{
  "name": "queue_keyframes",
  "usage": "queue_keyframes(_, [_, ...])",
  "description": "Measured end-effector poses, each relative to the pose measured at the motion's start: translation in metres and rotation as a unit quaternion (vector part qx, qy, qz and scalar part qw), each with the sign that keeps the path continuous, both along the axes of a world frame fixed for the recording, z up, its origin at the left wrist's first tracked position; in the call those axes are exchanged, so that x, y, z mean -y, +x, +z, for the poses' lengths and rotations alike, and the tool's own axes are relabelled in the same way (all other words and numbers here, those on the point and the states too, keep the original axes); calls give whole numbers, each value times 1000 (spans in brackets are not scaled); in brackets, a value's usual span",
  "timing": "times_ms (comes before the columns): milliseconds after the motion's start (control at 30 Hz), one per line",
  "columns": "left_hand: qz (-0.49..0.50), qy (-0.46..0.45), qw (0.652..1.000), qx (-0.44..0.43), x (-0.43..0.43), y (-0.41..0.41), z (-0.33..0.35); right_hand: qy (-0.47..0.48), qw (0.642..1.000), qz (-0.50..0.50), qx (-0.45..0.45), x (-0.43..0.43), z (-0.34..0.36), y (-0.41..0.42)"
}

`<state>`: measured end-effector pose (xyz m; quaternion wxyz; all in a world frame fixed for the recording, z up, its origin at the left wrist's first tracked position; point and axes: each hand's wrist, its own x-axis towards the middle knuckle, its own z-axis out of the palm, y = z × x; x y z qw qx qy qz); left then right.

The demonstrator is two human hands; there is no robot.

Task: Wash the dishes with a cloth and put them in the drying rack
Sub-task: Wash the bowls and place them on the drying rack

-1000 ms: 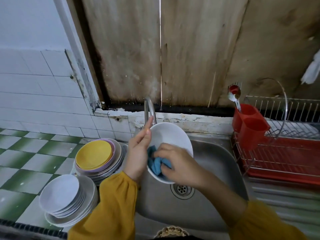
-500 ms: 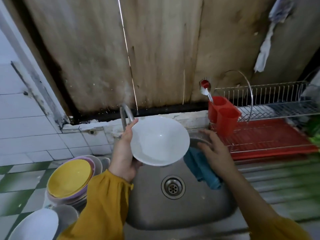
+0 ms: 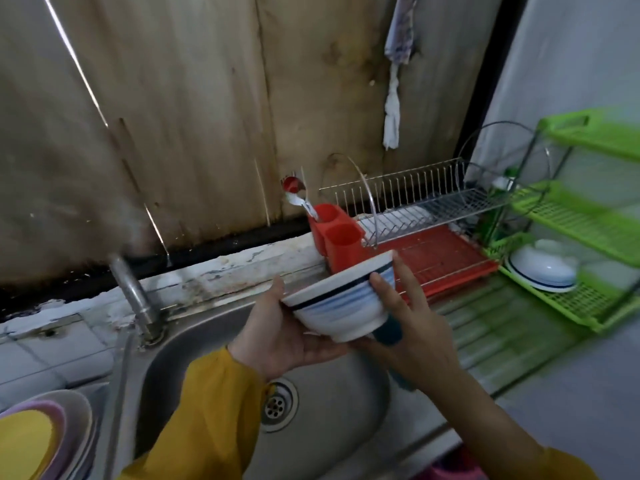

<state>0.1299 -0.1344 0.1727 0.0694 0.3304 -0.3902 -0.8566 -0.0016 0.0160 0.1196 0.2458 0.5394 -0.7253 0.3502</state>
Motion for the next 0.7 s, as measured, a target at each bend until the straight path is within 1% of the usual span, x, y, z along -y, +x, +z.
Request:
queue_keyframes(67, [-12,-68,998,8,-14,-23,1,-16,1000,-19,9,-17,2,-17])
queue_keyframes(133, [-17,-141,990,-25,-34,-50,4,-46,997,-32,47,-39,6,-37])
queue_keyframes(200, [-24,-210,974,-76,-55,-77,5,-85,985,-32,148,-59,12,-53])
queue_keyframes(267, [-31,-275,954,-113,-76,-103,3,-127,952,-35,276,-77,13,-71])
queue_keyframes(300, [-45,-318,938,-130,-84,-115,-1,-147,935,-40,320,-85,12,-81])
queue_keyframes(333, [-79,-371,913,-152,-92,-128,-4,-169,918,-41,357,-94,10,-93])
queue_keyframes(367, [-118,-434,876,-177,-97,-139,-11,-188,899,-40,393,-101,8,-103])
queue_keyframes(400, [-152,-501,830,-192,-102,-151,-16,-201,878,-39,432,-108,7,-113])
queue_keyframes(433, [-182,-565,781,-194,-106,-163,-20,-209,861,-41,463,-116,6,-123])
queue_keyframes(467, [-202,-613,739,-193,-110,-175,-24,-208,851,-48,481,-124,5,-132])
queue_keyframes(500, [-214,-632,719,-196,-113,-190,-28,-201,847,-59,488,-133,4,-141])
queue_keyframes(567, [-220,-642,704,-209,-120,-215,-31,-180,847,-78,495,-146,1,-156])
queue_keyframes(633, [-215,-657,694,-199,-127,-241,-40,-152,849,-92,498,-158,-5,-171])
queue_keyframes(700, [-214,-658,697,-189,-136,-263,-46,-125,850,-116,499,-169,-10,-186])
